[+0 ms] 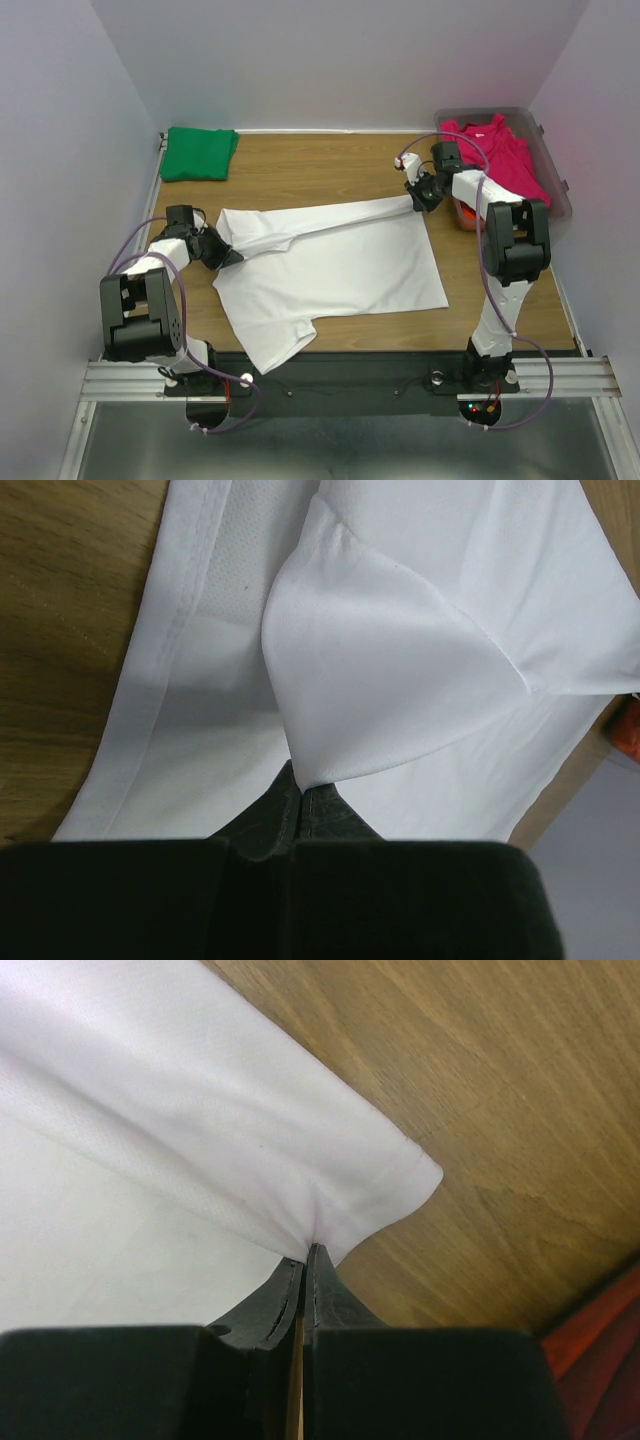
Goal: Fold and stack the t-shirts
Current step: Fold the tshirt
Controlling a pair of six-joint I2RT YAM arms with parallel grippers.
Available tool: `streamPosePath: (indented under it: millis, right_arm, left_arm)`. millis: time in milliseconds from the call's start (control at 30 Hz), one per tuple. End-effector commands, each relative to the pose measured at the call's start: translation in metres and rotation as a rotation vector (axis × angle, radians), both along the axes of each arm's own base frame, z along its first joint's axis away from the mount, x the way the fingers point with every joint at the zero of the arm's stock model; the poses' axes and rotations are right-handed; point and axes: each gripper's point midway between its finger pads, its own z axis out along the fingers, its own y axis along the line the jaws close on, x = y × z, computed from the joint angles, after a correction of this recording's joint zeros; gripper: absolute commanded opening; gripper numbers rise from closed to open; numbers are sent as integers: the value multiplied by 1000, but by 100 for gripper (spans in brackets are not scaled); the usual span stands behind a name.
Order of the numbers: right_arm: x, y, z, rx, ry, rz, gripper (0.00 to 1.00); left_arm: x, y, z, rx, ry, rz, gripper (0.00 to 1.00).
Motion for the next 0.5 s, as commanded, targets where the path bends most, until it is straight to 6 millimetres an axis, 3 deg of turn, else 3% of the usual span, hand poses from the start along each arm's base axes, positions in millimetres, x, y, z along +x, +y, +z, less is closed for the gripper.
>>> streamPosePath:
  millis: [0, 133, 467]
  right_arm:
    - [3, -1, 25, -9, -70, 19, 1]
    - [4, -2, 31, -7, -84, 19, 1]
    - [-1, -5, 18, -34, -55, 31, 1]
  left_arm:
    - [-2, 1, 6, 6, -31, 21, 0]
    - [-5, -3, 8, -12, -32, 17, 0]
    - [-10, -6, 4, -30, -19, 13, 0]
